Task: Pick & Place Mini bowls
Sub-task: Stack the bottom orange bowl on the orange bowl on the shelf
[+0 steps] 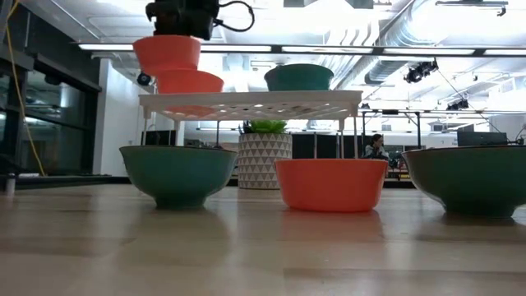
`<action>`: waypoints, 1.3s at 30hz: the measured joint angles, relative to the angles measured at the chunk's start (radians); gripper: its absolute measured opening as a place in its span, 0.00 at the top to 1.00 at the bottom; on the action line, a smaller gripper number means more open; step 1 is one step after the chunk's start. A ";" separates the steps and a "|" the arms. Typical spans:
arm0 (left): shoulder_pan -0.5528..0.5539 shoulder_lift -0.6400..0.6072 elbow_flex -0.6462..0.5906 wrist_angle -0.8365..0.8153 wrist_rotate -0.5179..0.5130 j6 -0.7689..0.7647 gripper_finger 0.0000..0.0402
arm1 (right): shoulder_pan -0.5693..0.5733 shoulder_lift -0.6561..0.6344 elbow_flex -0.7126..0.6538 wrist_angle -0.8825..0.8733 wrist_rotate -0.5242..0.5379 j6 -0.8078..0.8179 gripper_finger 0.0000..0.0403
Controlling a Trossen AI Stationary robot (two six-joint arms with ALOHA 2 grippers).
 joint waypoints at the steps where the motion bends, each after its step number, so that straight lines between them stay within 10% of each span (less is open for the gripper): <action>1: -0.001 0.000 0.000 0.009 0.002 0.001 1.00 | -0.005 0.000 0.000 0.000 0.000 -0.011 0.97; 39: -0.051 0.001 0.001 0.028 0.017 -0.454 1.00 | -0.086 0.000 0.000 -0.010 -0.087 -0.121 0.97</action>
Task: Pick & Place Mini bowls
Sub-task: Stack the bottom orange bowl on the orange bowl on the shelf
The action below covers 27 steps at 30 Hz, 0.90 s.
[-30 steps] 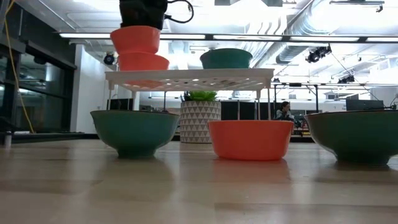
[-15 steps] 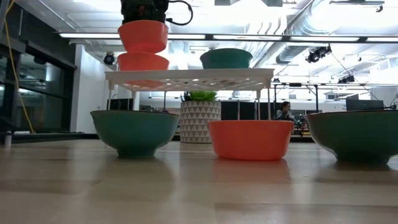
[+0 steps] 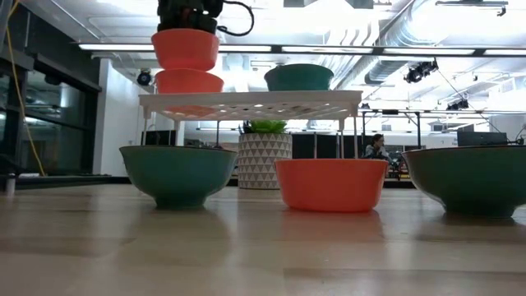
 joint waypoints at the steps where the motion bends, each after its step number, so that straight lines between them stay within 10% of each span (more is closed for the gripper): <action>1: 0.000 0.008 0.001 0.001 -0.009 -0.008 1.00 | 0.000 0.000 0.000 0.000 0.000 0.000 0.97; 27: -0.013 0.058 0.001 0.010 0.010 0.016 0.99 | 0.000 0.000 0.000 -0.007 -0.015 -0.003 0.97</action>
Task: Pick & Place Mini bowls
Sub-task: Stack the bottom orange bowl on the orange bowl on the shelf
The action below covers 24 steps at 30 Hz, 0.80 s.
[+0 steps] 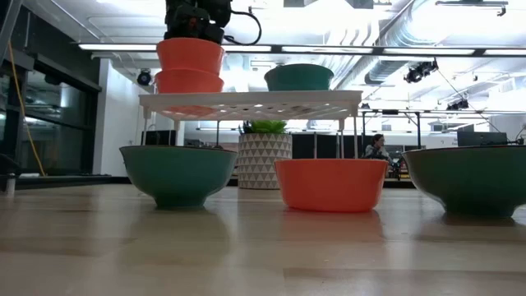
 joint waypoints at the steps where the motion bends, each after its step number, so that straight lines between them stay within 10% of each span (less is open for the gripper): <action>1: 0.000 0.000 0.000 0.002 0.001 0.006 0.99 | 0.000 0.000 0.000 0.000 0.000 0.000 0.97; 24: 0.000 0.000 -0.001 0.018 -0.028 0.062 0.74 | 0.000 0.000 0.000 0.000 -0.007 0.000 0.97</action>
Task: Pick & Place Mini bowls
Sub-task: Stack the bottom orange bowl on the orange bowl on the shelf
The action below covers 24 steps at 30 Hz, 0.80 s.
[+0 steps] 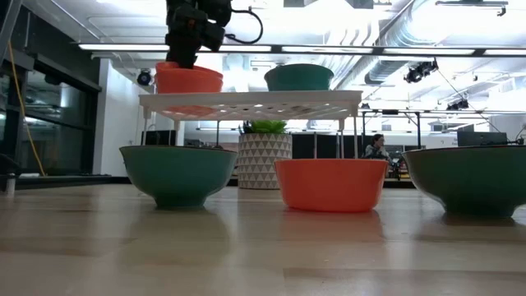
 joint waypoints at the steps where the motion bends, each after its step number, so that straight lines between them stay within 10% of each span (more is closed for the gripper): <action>1: 0.000 0.000 0.000 0.000 -0.002 0.008 0.73 | 0.000 0.000 0.000 0.000 -0.002 0.000 0.97; 24: 0.002 0.000 0.204 -0.081 -0.074 0.101 0.59 | 0.000 0.000 0.000 -0.006 -0.003 0.005 0.97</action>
